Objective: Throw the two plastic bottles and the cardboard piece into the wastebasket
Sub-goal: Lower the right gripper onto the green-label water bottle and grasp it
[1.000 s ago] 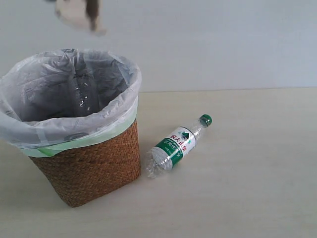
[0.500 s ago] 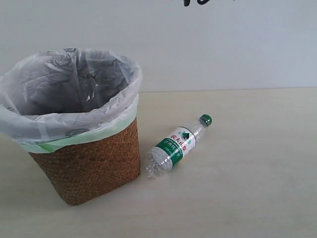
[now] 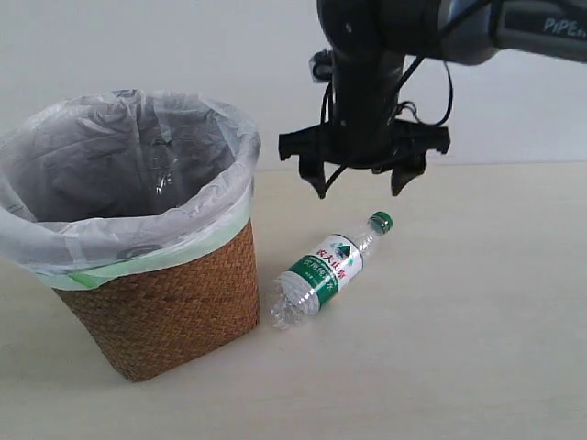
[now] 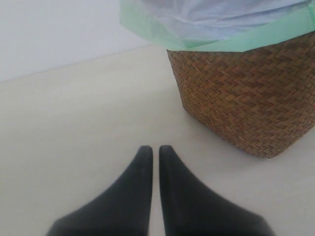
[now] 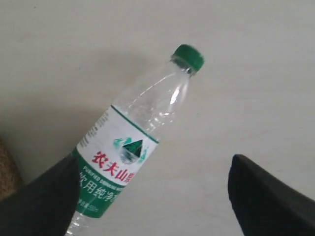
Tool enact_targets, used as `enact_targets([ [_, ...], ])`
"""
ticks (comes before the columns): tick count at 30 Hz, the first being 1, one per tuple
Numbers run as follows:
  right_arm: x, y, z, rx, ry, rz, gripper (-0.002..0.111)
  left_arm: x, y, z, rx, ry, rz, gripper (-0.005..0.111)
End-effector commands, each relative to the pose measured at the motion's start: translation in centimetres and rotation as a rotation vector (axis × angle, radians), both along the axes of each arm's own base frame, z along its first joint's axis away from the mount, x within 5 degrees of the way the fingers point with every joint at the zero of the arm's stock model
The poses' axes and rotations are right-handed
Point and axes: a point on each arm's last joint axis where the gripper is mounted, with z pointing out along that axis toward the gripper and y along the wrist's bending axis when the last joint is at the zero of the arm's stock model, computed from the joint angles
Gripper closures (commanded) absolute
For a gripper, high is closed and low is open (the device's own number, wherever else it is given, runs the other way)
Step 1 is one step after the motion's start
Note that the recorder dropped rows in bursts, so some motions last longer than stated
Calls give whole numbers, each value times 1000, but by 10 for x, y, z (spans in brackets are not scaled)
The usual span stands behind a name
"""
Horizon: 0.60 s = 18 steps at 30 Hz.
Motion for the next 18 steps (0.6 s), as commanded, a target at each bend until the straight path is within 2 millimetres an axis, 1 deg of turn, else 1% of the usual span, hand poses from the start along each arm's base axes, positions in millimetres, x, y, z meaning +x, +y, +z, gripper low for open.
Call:
enact_targets([
  [1, 3, 8, -32, 43, 65, -36, 35, 0, 0, 0, -18, -5, 7, 103],
  [5, 6, 10, -52, 30, 98, -50, 35, 0, 0, 0, -18, -5, 7, 103],
  [14, 9, 25, -75, 109, 118, -54, 35, 0, 0, 0, -18, -5, 7, 103],
  [18, 11, 27, -92, 97, 138, -62, 35, 0, 0, 0, -18, -5, 7, 103],
])
